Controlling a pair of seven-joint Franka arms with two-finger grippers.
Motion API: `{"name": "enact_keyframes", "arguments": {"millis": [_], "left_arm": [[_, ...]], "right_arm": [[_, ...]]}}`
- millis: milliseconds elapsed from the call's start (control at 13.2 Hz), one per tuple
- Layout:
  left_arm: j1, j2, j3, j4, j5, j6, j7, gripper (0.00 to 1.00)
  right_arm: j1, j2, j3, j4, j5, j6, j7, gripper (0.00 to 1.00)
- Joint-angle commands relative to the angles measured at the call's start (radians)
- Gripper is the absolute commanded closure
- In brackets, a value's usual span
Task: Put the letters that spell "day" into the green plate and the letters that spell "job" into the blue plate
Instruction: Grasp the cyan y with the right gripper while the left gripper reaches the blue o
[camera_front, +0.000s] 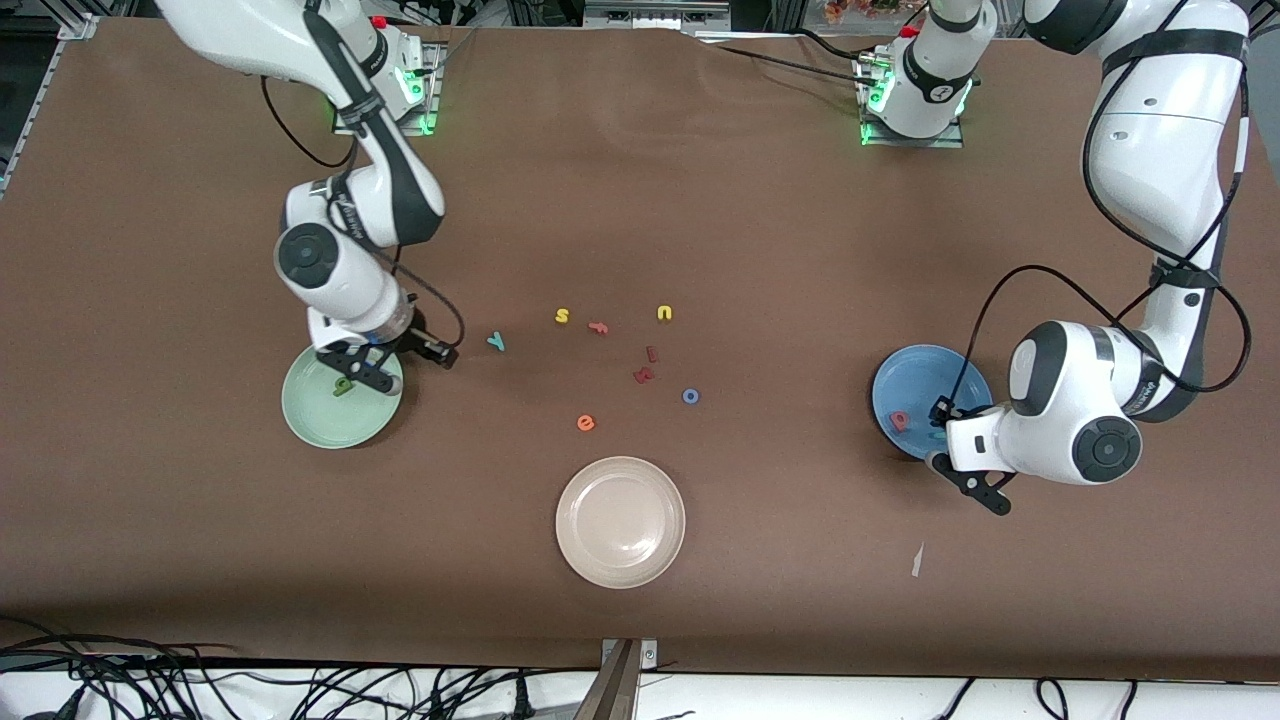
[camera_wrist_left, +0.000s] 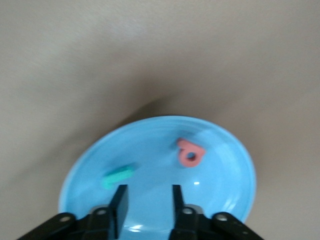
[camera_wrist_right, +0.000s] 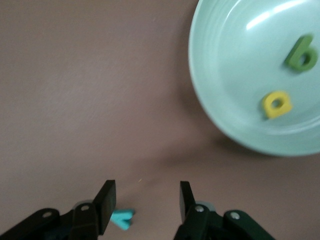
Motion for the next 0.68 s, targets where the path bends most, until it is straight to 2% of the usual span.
{"name": "enact_keyframes", "arguments": {"millis": [0,303,530,605], "left_arm": [[-0.015,-0.033,-0.009,-0.014,-0.066,-0.026,-0.16,0.0],[-0.048,-0.031,-0.162,-0.006,-0.083,-0.02,-0.627,0.0],[-0.168,-0.028,-0.164,0.006,-0.084,0.004,-0.831,0.0],[-0.204,-0.026,-0.163,0.004,-0.077,0.056,-0.904,0.0]], "right_arm": [[0.057,0.03,0.0,-0.007,-0.015,0.039,0.129,0.4],[0.094,0.09,0.0,-0.014,-0.017,0.11,0.172,0.4],[0.1,0.099,0.002,-0.03,-0.017,0.13,0.186,0.4],[0.102,0.101,0.003,-0.03,-0.017,0.13,0.204,0.4]]}}
